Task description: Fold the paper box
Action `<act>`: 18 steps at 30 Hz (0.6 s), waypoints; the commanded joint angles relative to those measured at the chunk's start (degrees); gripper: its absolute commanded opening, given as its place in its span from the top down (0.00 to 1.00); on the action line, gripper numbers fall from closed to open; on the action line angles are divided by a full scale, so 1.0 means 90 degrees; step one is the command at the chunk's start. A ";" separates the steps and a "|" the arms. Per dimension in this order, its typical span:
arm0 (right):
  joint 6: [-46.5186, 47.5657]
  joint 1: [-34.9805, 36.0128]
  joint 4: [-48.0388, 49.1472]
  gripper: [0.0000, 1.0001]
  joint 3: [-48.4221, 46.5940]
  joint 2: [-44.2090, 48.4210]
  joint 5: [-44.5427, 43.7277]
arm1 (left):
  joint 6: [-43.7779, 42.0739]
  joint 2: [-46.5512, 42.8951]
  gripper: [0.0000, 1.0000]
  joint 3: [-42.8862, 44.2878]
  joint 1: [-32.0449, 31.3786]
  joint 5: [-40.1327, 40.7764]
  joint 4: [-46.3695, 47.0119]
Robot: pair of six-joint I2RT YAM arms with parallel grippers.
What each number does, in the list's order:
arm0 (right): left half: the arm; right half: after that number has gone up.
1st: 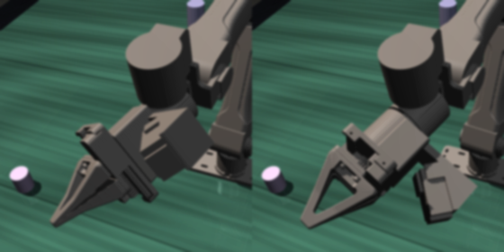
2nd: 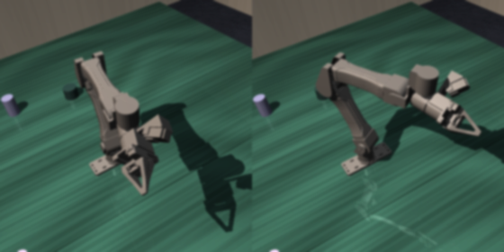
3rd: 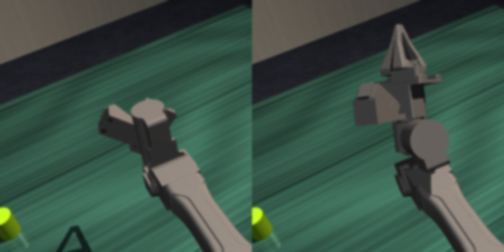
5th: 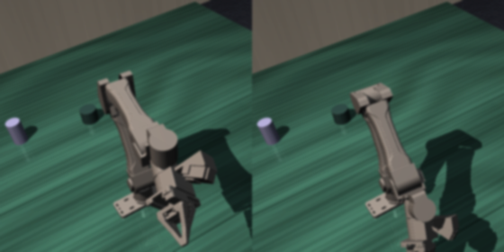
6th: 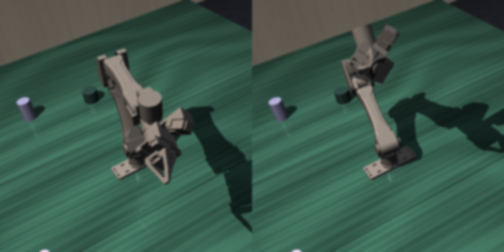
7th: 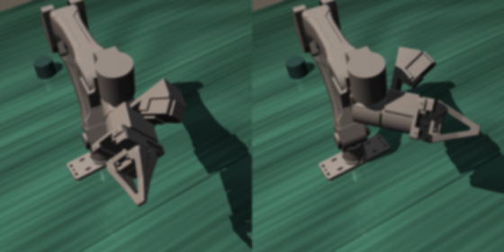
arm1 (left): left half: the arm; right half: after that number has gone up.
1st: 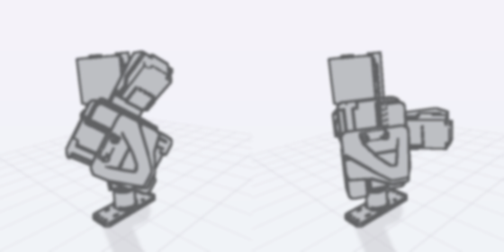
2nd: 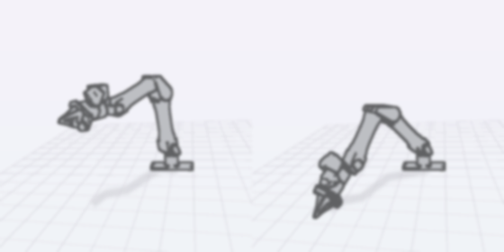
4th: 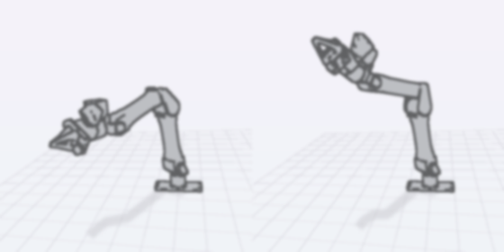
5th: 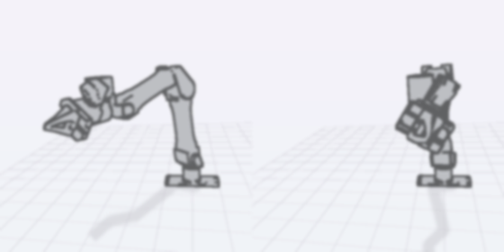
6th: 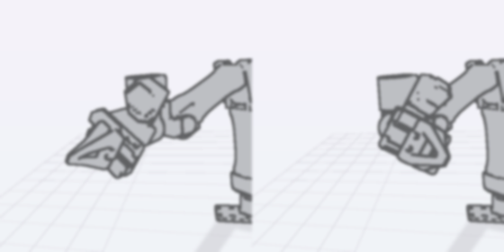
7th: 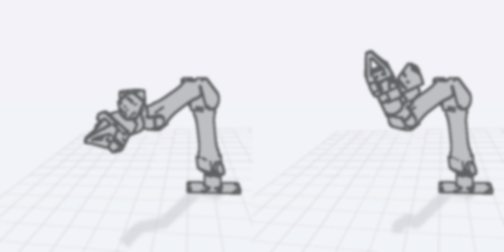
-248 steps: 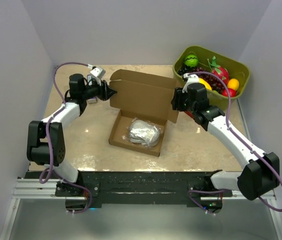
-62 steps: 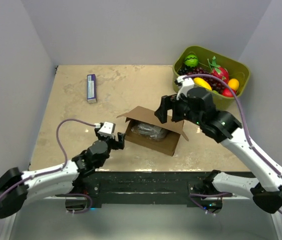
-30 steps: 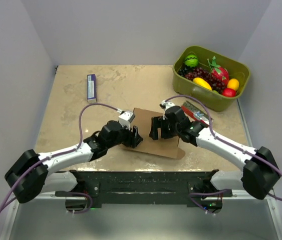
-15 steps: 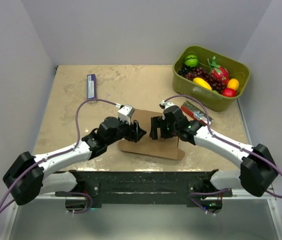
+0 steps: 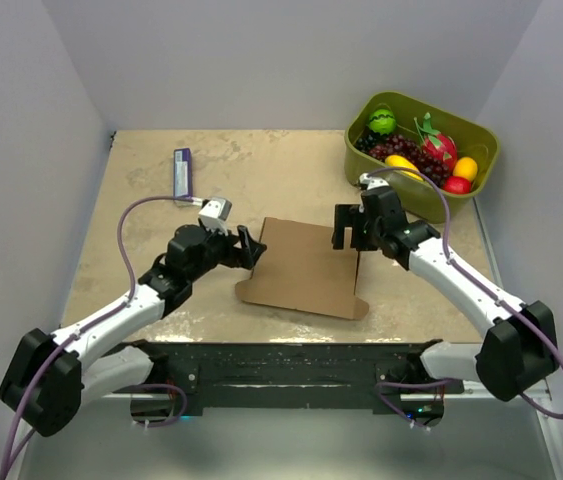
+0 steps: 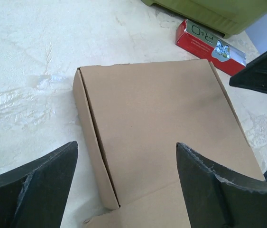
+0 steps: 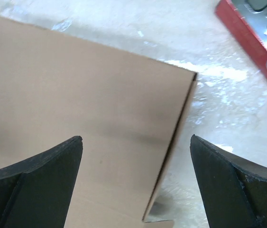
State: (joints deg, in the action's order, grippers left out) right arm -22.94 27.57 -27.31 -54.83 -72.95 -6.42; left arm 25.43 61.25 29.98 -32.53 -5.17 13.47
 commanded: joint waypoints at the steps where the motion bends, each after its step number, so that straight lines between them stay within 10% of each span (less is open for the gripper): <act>1: 0.0148 -0.0153 0.0105 0.01 -0.0002 -0.0195 0.0399 | 0.0084 -0.0107 0.10 -0.0263 0.0245 -0.0596 0.0123; 18: -0.0537 -0.1159 0.0807 0.04 0.1511 0.0254 0.1639 | 0.0602 0.0303 0.07 -0.0792 0.1105 -0.1544 0.0954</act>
State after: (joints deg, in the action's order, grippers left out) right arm -27.03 18.20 -24.75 -43.81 -70.41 0.40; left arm 29.63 62.96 23.51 -23.31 -15.27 18.04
